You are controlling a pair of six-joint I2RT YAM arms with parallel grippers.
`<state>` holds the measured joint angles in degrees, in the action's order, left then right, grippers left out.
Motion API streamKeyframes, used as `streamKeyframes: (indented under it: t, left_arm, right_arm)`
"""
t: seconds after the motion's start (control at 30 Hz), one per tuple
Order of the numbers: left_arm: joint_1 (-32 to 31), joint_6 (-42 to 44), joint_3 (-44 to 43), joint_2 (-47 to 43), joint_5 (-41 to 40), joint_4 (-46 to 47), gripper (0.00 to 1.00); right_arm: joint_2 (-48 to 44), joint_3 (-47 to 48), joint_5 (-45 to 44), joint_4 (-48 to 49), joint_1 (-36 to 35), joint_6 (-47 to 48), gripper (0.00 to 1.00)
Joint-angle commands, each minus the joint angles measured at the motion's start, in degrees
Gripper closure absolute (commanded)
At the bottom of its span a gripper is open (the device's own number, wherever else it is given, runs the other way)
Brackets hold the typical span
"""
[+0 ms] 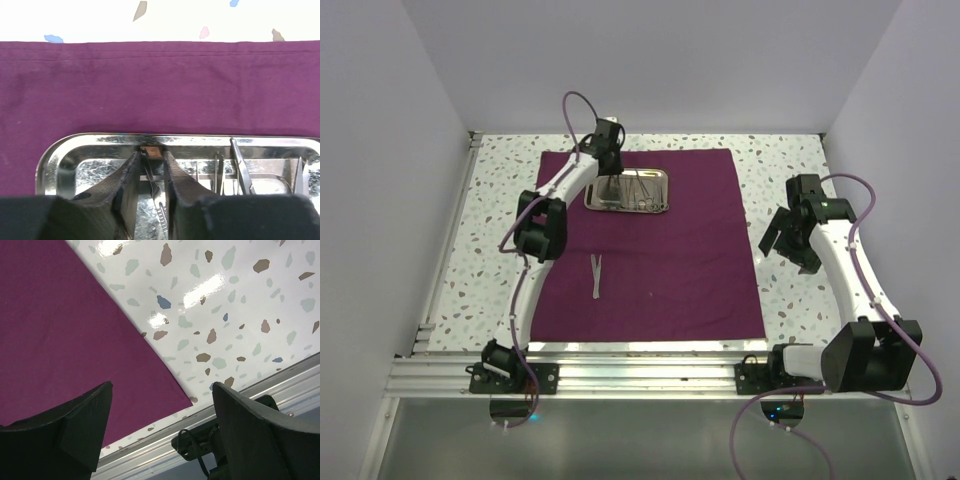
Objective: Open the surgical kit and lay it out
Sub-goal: Pick up the medical item from the container.
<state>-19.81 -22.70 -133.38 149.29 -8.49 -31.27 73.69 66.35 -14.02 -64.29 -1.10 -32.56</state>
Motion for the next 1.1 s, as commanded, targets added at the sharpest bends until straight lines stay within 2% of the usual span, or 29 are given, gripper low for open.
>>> streamKeyframes:
  t: [0.0, 0.13, 0.23, 0.27, 0.53, 0.77, 0.87, 0.97, 1.07]
  left_arm:
    - [-0.58, 0.81, -0.65, 3.11, 3.04, -0.02, 0.73]
    - [-0.67, 0.64, -0.56, 3.37, 2.96, -0.20, 0.80]
    - [-0.67, 0.72, -1.18, 4.07, 3.22, -0.29, 0.91]
    - [-0.58, 0.64, -1.44, 4.34, 3.65, -0.37, 1.00]
    - [0.03, 1.16, -0.92, 1.18, 7.96, 1.46, 1.00]
    - [2.15, 2.30, 1.80, -10.40, 11.56, 1.83, 1.00]
    - [2.85, 3.45, 5.84, -15.60, 13.94, 1.39, 1.00]
    - [2.59, 4.24, 14.27, -22.27, 14.47, 1.65, 1.00]
    - [1.80, 3.63, 28.50, -29.83, 14.47, 2.87, 1.00]
  right_arm:
    - [0.31, 2.29, -0.66, -0.57, -0.13, 0.13, 0.15]
    - [0.31, 2.21, -0.83, -0.57, -0.13, 0.39, 0.15]
    - [0.14, 1.77, -0.83, -0.48, -0.13, 0.39, 0.15]
    - [0.14, 1.77, -0.92, -0.57, -0.13, 0.39, 0.16]
    - [0.58, 2.56, -0.48, 0.04, -0.13, 0.48, 0.15]
    - [0.93, 3.26, -0.13, 1.01, -0.13, 0.65, 0.16]
    - [0.32, 2.48, 0.57, 1.71, -0.13, 0.56, 0.16]
    - [-0.56, 1.42, 1.36, 2.24, -0.13, 0.39, 0.16]
    - [-1.71, 0.19, 2.07, 2.86, -0.13, 0.21, 0.16]
